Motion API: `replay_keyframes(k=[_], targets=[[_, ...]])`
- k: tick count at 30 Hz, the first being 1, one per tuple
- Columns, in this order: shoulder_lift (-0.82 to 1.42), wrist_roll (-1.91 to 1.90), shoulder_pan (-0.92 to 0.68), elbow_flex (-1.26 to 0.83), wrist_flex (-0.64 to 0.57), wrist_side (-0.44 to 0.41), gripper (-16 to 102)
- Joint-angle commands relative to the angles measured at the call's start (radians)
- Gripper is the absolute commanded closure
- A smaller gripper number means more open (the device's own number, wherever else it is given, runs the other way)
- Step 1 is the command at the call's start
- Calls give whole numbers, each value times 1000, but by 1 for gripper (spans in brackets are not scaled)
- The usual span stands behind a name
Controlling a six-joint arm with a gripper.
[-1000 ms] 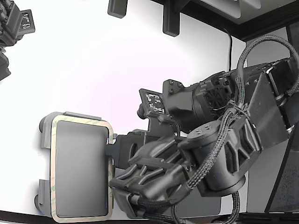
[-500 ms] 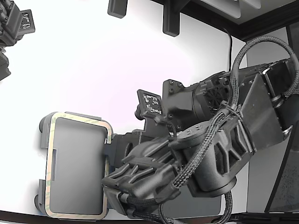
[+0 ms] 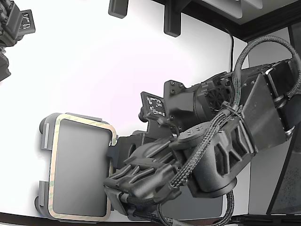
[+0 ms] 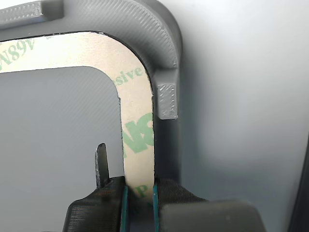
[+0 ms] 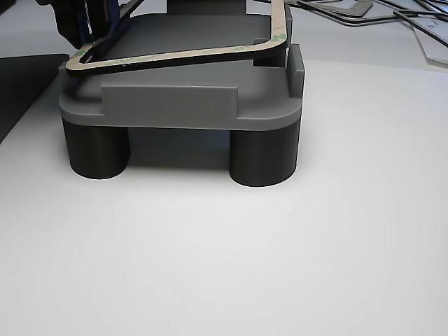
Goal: Move top rectangular frame to the holder.
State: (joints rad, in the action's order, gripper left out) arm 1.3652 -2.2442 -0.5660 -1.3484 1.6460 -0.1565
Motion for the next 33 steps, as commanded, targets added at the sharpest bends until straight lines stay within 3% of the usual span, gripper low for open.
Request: replay_keyframes(k=[1,33], targets=[[34,3,11,15,11,0,97],[3,35,21,23,9,-2,96]])
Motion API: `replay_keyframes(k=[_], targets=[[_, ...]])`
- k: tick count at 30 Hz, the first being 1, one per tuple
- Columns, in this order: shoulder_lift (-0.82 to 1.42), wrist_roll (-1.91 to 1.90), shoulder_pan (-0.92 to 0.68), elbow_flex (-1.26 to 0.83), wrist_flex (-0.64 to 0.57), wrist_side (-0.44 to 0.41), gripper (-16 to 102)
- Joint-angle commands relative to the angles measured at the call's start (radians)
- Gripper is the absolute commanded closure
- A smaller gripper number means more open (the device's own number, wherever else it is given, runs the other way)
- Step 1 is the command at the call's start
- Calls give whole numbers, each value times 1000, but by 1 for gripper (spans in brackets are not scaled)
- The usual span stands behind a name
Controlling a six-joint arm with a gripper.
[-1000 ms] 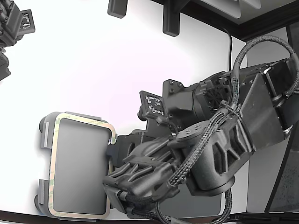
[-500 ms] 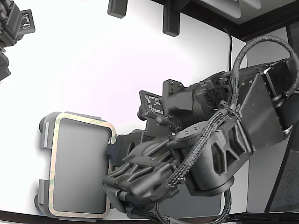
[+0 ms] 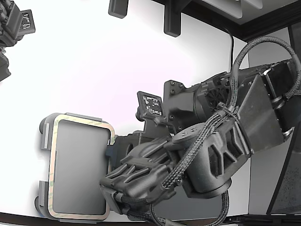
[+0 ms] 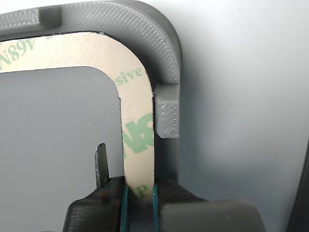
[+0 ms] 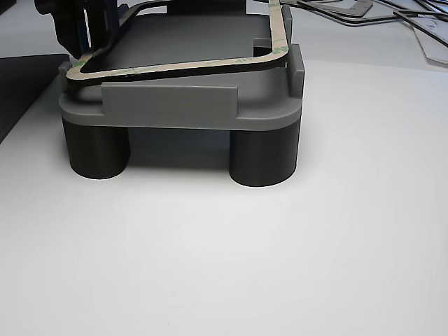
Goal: Move top rectangular frame to the holder.
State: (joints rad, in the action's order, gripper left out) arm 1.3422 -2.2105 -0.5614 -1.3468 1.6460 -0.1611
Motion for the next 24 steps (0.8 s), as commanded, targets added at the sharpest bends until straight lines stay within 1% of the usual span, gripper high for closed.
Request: replay_keyframes(k=[1,3,4,5,6,7,8,9,10,12,14,18,22,24], targets=[[28,2,17,20,9,3,96],[28,3,17,23,9,2,94],[28,6,17,26,9,-2,88],[26,11,17,29,9,-9,78],[25,18,17,35,9,-17,62],[21,23,17,43,9,-23,22],[21,34,17,51,9,-25,-6],[23,40,17,58,9,-35,-6],[25,54,17,69,9,-41,-14],[40,98,15,91,9,-61,-14],[66,172,9,112,9,-100,-14],[181,388,0,109,9,-170,-14],[310,663,3,87,8,-319,-14],[373,861,5,49,6,-428,-14]])
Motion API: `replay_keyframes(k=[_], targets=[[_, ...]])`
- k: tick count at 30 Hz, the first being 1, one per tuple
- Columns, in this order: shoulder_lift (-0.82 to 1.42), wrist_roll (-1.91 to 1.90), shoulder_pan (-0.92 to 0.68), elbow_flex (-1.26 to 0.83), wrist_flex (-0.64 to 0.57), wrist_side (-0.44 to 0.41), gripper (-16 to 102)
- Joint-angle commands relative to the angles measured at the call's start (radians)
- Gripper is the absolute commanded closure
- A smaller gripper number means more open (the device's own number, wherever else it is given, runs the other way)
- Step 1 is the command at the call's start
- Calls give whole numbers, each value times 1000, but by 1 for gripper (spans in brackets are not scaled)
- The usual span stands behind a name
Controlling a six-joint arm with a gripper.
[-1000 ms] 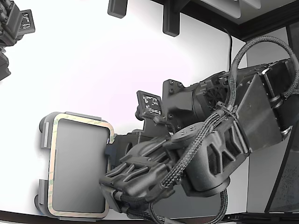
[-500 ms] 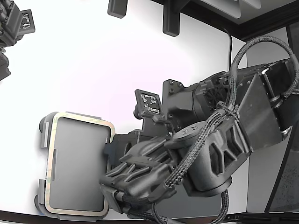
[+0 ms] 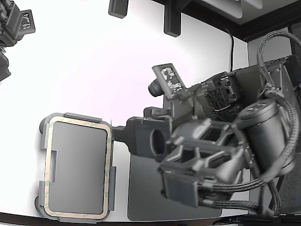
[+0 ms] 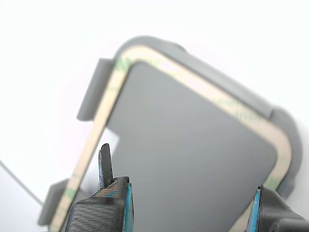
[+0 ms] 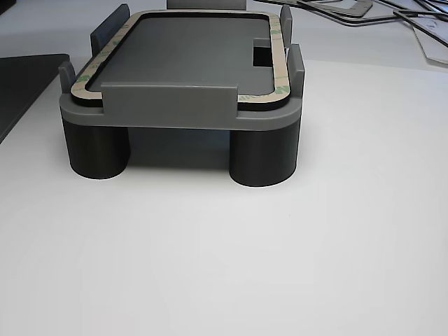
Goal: Move top rectangular frame to the holder.
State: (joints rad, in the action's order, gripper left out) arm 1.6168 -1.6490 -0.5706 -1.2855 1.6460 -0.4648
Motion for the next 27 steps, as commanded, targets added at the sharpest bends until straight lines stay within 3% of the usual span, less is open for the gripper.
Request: replay_keyframes(k=[1,3,8,15,24,27], targets=[[133,383,21,-34,3,-167,-14],[238,600,63,-109,-54,-186,-14],[566,1075,247,-411,-290,-5,-14],[927,1319,390,-842,-543,75,-14],[1272,1448,468,-1226,-666,152,-14],[1336,1462,468,-1313,-657,164,-14]])
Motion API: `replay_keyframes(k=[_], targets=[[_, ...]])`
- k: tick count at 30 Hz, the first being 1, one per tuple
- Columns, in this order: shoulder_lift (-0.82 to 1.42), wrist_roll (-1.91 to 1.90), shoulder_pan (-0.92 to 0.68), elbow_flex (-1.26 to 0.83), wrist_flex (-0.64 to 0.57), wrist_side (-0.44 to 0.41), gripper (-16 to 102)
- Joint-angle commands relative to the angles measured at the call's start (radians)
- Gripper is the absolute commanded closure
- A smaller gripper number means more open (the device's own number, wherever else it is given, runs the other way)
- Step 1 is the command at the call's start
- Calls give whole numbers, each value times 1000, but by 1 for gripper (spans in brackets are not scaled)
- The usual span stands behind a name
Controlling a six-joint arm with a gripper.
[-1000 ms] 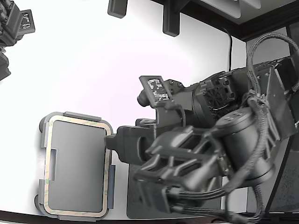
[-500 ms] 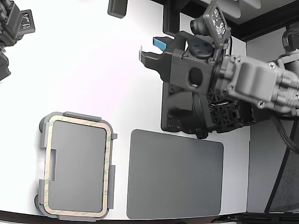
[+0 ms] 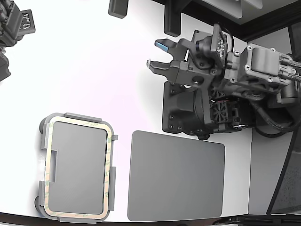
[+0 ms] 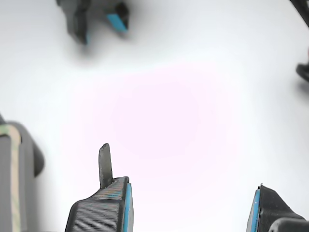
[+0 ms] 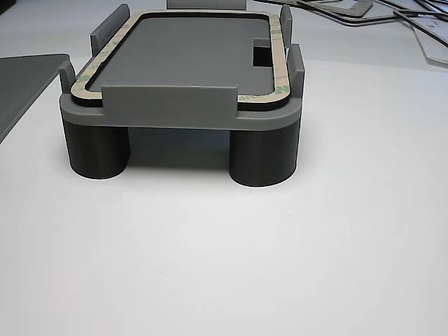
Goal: Move top rectangular frame to the holder.
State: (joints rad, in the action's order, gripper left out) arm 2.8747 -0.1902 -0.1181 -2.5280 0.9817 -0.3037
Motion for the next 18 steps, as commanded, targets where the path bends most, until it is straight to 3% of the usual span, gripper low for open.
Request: replay_keyframes(k=[1,18], targets=[[81,-3,14,-84,15,0,-14],[80,2,12,-109,5,5,-14]])
